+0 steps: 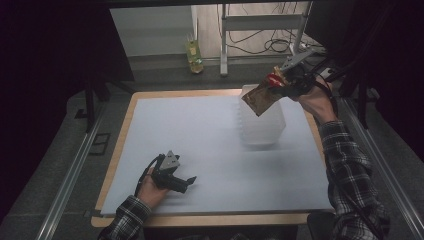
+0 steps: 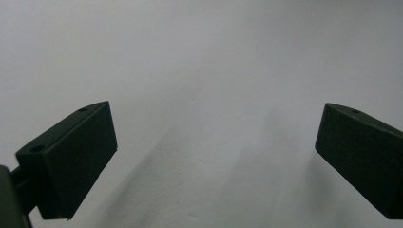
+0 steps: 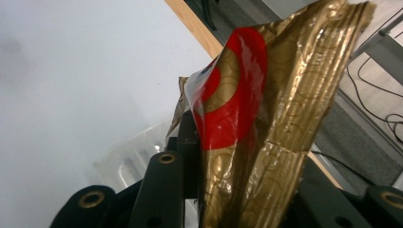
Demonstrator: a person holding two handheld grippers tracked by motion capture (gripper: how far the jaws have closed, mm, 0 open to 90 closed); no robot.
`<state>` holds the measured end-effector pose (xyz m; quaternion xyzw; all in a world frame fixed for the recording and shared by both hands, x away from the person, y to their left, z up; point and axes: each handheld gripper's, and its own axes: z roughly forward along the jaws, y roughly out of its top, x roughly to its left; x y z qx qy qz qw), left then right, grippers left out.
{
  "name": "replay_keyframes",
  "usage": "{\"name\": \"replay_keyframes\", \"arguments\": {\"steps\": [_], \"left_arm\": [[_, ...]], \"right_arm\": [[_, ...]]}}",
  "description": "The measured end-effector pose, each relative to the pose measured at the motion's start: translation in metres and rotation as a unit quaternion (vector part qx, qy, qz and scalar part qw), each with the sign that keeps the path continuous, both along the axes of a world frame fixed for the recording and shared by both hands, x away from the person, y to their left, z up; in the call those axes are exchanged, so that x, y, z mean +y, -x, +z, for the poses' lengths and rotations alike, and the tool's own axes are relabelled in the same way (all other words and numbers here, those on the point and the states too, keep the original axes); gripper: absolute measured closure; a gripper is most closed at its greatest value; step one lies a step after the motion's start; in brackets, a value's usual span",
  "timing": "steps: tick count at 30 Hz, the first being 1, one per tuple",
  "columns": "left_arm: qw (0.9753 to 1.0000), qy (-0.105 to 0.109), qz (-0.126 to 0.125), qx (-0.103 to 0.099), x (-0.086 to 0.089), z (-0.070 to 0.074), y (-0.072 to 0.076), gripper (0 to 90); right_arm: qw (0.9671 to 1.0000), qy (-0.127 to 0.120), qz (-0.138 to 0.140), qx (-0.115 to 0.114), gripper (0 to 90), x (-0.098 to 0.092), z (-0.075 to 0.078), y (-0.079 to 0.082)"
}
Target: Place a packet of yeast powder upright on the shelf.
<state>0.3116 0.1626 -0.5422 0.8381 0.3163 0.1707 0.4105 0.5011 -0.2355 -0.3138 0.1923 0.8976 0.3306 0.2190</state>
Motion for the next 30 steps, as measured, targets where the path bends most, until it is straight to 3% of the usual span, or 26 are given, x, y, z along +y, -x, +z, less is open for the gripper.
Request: {"name": "replay_keyframes", "arguments": {"steps": [20, 25, 30], "left_arm": [[0.9999, -0.003, 0.001, 0.01, 0.001, -0.002, -0.001, 0.2], [0.9999, -0.004, -0.002, 0.012, 0.0, -0.003, -0.001, 0.4], [0.9999, -0.005, -0.003, 0.014, 0.0, -0.003, -0.001, 0.4]], "right_arm": [[0.998, 0.06, 0.02, -0.005, 72.2, -0.003, -0.021, -0.04], [0.9961, 0.073, 0.048, 0.006, 72.3, -0.002, -0.03, -0.043], [0.9945, 0.071, 0.076, 0.009, 72.6, -0.001, -0.032, -0.042]]}}
